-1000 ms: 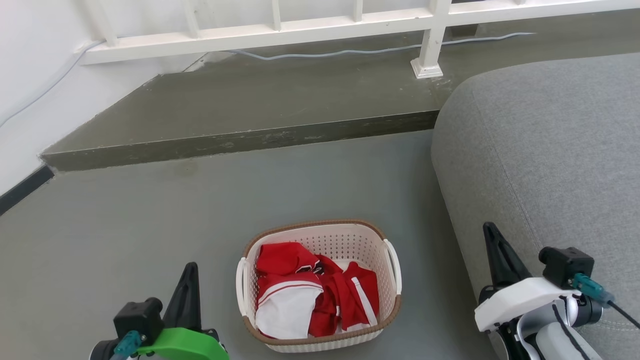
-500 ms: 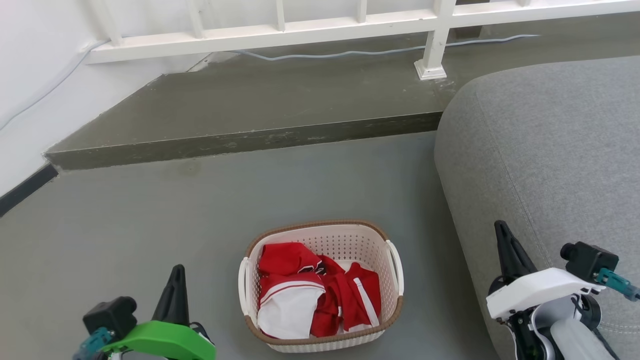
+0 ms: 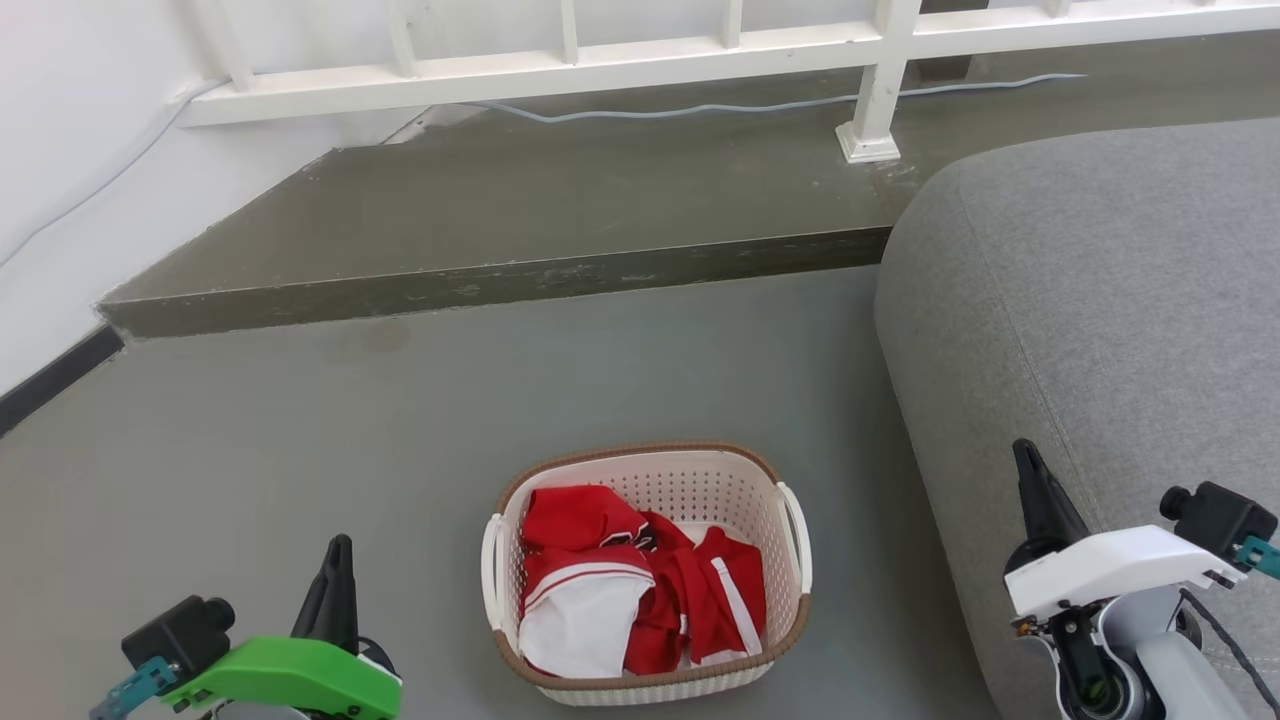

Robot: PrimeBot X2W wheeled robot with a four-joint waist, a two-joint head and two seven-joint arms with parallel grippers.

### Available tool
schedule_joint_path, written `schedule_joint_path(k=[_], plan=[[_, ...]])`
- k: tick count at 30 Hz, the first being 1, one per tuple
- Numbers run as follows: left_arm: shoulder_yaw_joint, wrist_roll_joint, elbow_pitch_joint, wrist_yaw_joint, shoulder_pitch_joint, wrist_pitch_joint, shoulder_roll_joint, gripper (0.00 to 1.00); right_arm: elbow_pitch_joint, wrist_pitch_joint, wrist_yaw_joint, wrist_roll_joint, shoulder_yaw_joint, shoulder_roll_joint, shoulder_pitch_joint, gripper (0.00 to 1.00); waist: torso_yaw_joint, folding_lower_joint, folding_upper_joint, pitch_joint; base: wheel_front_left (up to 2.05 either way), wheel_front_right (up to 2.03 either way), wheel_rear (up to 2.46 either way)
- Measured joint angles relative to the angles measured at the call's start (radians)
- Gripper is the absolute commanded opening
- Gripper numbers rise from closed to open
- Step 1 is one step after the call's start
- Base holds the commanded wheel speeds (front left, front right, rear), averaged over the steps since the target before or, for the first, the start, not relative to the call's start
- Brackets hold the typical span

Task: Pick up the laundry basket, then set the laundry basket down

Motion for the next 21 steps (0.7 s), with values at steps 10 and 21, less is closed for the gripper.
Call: schedule_joint_path(k=[10, 21], plan=[[0.032, -0.136, 0.017, -0.023, -0.006, 0.03, 0.001, 0.0, 0.007, 0.032, 0.023, 0.127, -0.042, 0.013, -0.004, 0.0, 0.006, 0.0, 0.0, -0.002, 0.0, 0.0, 0.0], [0.065, -0.281, 0.031, -0.052, -0.026, 0.064, 0.002, 0.0, 0.017, 0.067, 0.047, 0.264, -0.088, 0.022, -0.019, 0.0, 0.013, 0.0, 0.0, -0.005, 0.0, 0.0, 0.0]])
